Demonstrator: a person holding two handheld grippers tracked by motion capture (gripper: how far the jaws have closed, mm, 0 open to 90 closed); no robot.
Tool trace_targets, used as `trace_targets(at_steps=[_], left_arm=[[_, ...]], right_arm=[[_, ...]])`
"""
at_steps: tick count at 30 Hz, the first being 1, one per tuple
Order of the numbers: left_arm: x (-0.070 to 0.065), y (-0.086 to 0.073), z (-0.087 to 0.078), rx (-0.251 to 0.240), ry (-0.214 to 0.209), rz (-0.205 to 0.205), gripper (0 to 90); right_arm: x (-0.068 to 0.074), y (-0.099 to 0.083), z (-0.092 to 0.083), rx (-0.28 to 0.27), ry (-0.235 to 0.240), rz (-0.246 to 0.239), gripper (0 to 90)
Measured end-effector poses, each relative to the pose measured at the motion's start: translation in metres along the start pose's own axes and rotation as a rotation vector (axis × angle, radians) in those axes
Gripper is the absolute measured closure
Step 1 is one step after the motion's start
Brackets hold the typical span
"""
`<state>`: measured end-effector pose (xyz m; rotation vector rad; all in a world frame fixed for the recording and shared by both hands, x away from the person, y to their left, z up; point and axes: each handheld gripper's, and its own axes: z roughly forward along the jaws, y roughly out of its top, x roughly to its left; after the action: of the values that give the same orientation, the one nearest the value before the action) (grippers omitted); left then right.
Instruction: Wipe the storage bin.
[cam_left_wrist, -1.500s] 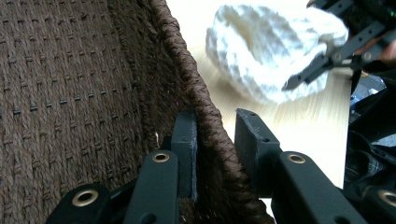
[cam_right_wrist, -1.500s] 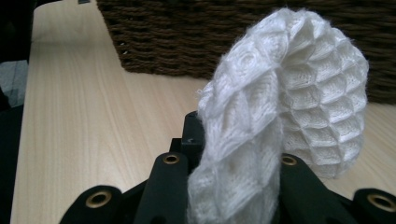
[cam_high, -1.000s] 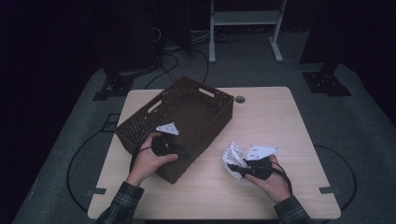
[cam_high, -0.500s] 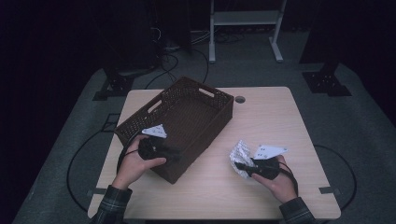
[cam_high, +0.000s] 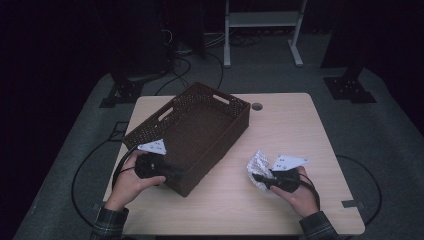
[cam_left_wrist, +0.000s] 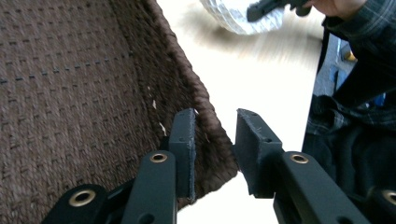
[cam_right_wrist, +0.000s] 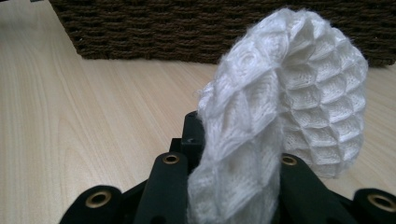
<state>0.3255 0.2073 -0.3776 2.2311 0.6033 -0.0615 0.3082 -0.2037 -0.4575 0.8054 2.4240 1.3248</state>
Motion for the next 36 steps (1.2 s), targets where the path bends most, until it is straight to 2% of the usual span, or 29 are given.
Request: trace_targets(at_steps=[4, 7, 13, 22, 36], left_arm=[[0.0, -0.001, 0.003, 0.021, -0.026, 0.001, 76.3], [0.001, 0.0, 0.002, 0.024, -0.027, 0.002, 77.0], [-0.001, 0.005, 0.01, 0.012, -0.03, 0.008, 76.9], [-0.004, 0.025, 0.034, 0.001, -0.038, 0.022, 75.3], [-0.006, 0.051, 0.061, -0.018, -0.013, 0.013, 73.9]], right_arm=[[0.0, 0.0, 0.0, 0.0, -0.003, -0.001, 74.8], [-0.001, 0.0, 0.0, 0.001, -0.005, -0.001, 74.8], [-0.002, -0.001, -0.003, -0.003, -0.016, 0.002, 74.8], [-0.008, -0.005, -0.01, -0.005, -0.043, 0.015, 74.8], [-0.012, -0.006, -0.011, 0.008, -0.073, 0.003, 74.8]])
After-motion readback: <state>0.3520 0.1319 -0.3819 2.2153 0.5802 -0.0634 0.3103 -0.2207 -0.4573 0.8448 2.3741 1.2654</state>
